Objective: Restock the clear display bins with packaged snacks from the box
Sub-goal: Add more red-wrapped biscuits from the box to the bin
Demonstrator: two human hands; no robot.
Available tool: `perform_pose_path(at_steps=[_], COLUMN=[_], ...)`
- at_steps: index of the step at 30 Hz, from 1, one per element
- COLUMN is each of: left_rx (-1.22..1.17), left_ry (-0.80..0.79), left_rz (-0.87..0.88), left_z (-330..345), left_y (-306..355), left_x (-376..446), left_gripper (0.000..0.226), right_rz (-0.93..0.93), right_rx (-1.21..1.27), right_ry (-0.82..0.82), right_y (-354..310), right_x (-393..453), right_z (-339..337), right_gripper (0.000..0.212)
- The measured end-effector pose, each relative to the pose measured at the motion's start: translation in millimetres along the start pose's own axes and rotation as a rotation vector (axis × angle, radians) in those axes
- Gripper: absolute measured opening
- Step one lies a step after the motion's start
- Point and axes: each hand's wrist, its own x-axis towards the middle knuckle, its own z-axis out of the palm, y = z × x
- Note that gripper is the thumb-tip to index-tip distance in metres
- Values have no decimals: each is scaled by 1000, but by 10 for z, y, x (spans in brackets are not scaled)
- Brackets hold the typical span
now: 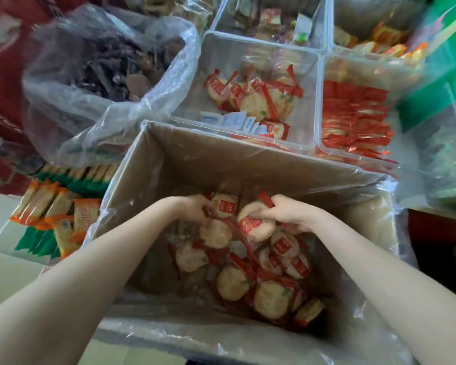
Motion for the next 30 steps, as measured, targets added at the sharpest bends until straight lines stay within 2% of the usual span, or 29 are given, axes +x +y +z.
perform_pose_path(at_steps=[2, 5, 8, 10, 13, 16, 19, 21, 22, 23, 24, 25, 26, 28, 29, 30], left_rx=[-151, -232, -376, -558, -852, -944, -849, -733, -582, -395, -255, -188, -162, -112, -70, -21], left_ry=[101, 238, 384, 385, 246, 259, 202, 168, 211, 264, 293, 292, 265, 176, 113, 49], left_rz=[62, 176, 318, 348, 451, 459, 414, 307, 227, 147, 89, 54, 38, 48, 62, 83], left_z=[-91, -162, -161, -98, -39, -54, -46, 14, 51, 104, 166, 239, 313, 479, 570, 678], left_y=[-30, -32, 55, 131, 270, 349, 318, 229, 172, 121, 92, 91, 128, 264, 344, 399], left_x=[-61, -176, -263, -347, -421, -459, -430, -345, -265, -171, -78, 10, 94, 246, 311, 386], left_gripper=[33, 30, 39, 44, 36, 28, 26, 27, 27, 27, 28, 29, 30, 27, 27, 30], right_rz=[26, 45, 114, 139, 110, 51, 57, 38, 28, 24, 37, 40, 25, 66, 96, 119], right_rx=[181, 360, 714, 820, 902, 953, 793, 631, 486, 267, -18, -309, -565, -852, -931, -988], right_ry=[30, 44, -17, -42, -92, -118, 40, 148, 208, 252, 258, 240, 202, 83, 35, -19], right_y=[-71, -192, -237, -214, -180, -203, -187, -100, -53, -5, 34, 75, 119, 194, 243, 282], right_x=[-104, -287, -423, -464, -481, -475, -425, -388, -388, -391, -387, -361, -323, -241, -179, -133], right_z=[-49, -152, -215, -174, -43, 81, 95, 32, -16, -65, -95, -99, -98, -98, -114, -129], right_gripper=[35, 28, 27, 36, 39, 38, 45, 43, 51, 69, 85, 89, 78, 43, 42, 53])
